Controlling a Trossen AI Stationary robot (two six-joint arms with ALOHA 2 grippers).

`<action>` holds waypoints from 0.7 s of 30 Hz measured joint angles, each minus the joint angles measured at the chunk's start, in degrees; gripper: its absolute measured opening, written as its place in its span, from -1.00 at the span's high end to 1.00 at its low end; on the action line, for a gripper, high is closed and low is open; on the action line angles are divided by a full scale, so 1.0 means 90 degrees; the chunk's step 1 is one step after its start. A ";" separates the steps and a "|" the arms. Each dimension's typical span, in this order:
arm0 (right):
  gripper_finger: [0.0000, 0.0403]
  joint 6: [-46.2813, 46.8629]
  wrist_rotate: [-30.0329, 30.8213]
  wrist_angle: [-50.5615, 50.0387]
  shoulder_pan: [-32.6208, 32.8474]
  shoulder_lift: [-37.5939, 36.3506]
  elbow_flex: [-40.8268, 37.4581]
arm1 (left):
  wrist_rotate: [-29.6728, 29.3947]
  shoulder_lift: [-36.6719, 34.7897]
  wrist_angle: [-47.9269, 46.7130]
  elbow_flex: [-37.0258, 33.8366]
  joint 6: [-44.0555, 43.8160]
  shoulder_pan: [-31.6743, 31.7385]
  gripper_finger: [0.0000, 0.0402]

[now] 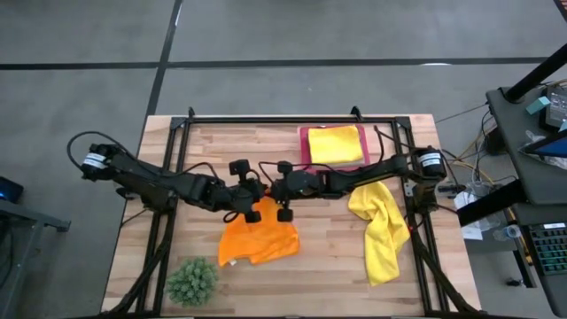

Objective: Fold microfiber towels
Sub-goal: Fold the orange microfiber cloth

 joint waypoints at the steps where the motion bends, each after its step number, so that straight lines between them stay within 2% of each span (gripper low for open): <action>1: 0.91 -0.0067 -0.0002 -0.0089 0.0000 -0.0026 0.0000 | 0.0040 -0.0042 -0.0015 0.0001 -0.0016 -0.0003 0.95; 7: 0.96 -0.0079 0.0016 -0.0653 0.0002 -0.0084 -0.0002 | 0.0662 -0.0338 -0.0370 0.0045 -0.0773 -0.0007 0.61; 13: 0.96 -0.0322 0.0569 -0.0990 0.0002 -0.0338 -0.0048 | 0.1900 -0.0545 -0.1333 0.0035 -0.2686 -0.0099 0.25; 15: 0.96 -0.0393 0.0708 -0.1136 0.0002 -0.0456 -0.0125 | 0.2140 -0.0468 -0.1361 0.0019 -0.3288 -0.0251 0.19; 21: 0.96 -0.0294 0.0734 -0.1167 -0.0001 -0.0786 -0.0335 | 0.2183 0.0090 -0.1296 -0.0187 -0.4552 -0.0788 0.16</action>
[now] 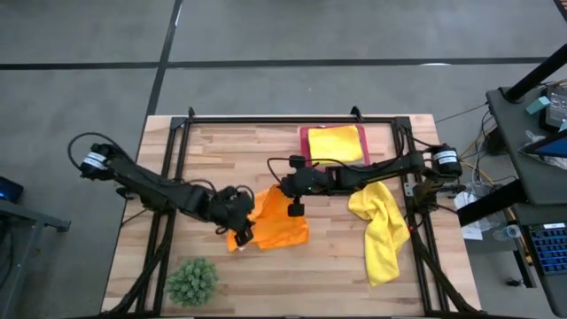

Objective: Fold microfiber towels
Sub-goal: Fold the orange microfiber cloth

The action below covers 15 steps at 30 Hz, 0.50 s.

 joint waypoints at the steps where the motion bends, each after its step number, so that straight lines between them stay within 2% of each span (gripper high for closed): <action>1: 0.96 0.0055 -0.0002 0.0002 0.0000 -0.0031 -0.0027 | 0.0000 0.0101 -0.0015 -0.0042 -0.0230 -0.0060 0.16; 7: 0.96 0.0254 -0.0007 -0.0044 0.0000 -0.0072 -0.0173 | 0.0071 0.0949 -0.0093 -0.0115 -0.1118 -0.0371 0.16; 15: 0.96 0.0459 -0.0012 -0.0030 0.0000 -0.0072 -0.0265 | 0.0864 0.1683 -0.0897 -0.0020 -0.2170 -0.0444 0.16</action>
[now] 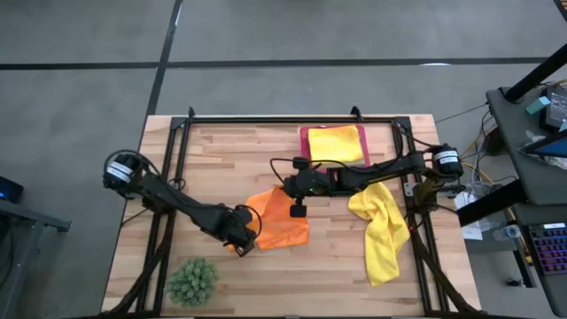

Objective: Fold microfiber towels
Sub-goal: Fold the orange microfiber cloth

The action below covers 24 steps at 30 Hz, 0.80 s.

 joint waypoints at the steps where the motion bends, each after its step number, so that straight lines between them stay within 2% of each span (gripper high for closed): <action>1: 0.96 -0.0001 0.0000 0.0007 0.0000 0.0000 -0.0013 | 0.0034 0.0062 -0.0098 -0.0019 -0.0085 -0.0016 0.16; 9: 0.96 0.0002 -0.0007 0.0051 0.0000 0.0000 -0.0027 | 0.0178 0.0334 -0.0407 -0.0027 -0.0126 -0.0017 0.16; 14: 0.96 0.0043 -0.0007 0.0052 0.0000 0.0002 -0.0027 | 0.0245 0.0280 -0.1089 -0.0058 -0.0640 -0.0038 0.16; 20: 0.96 0.0035 -0.0007 0.0052 0.0002 0.0005 -0.0027 | 0.0397 0.0272 -0.0497 -0.0220 -0.0562 -0.0041 0.17; 24: 0.96 -0.0006 -0.0007 0.0052 0.0000 0.0009 -0.0027 | 0.0392 0.0271 -0.0085 -0.0237 -0.0508 -0.0041 0.29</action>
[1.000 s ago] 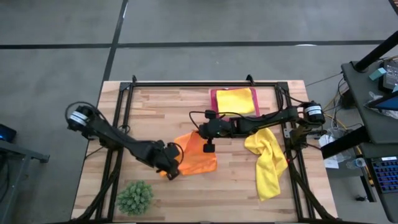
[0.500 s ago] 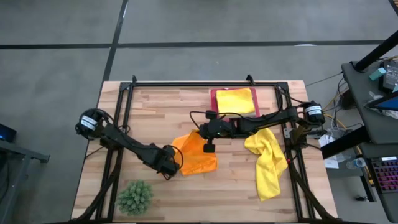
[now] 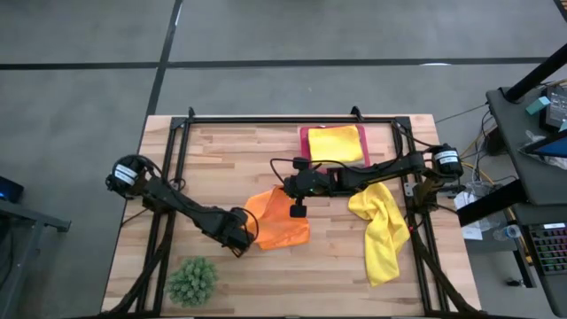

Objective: Fold microfiber towels
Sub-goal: Fold the orange microfiber cloth

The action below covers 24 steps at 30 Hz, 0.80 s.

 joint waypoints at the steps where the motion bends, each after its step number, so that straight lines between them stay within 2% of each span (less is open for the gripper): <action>1: 0.96 -0.0006 0.0000 0.0002 0.0000 0.0000 0.0000 | 0.0000 0.0014 0.0063 -0.0004 0.0053 0.0000 0.35; 7: 0.96 -0.0069 0.0000 0.0000 0.0000 0.0000 0.0000 | -0.0027 0.0053 0.0061 0.0008 0.0273 0.0002 0.90; 8: 0.96 -0.0069 0.0000 -0.0011 0.0000 0.0000 0.0000 | -0.0027 0.0047 0.0073 0.0008 0.0277 0.0002 0.95; 16: 0.96 -0.0110 0.0000 -0.0020 0.0000 0.0000 0.0000 | -0.0254 -0.0101 0.0104 0.0082 0.0559 -0.0005 1.00; 20: 0.96 -0.0275 0.0000 -0.0121 0.0002 -0.0181 -0.0005 | -0.0361 -0.0311 -0.0932 0.0553 0.0939 -0.0005 1.00; 24: 0.96 -0.0501 0.0000 -0.0163 0.0000 -0.0644 -0.0005 | -0.0976 -0.0655 -0.2462 0.1231 0.1205 -0.0005 1.00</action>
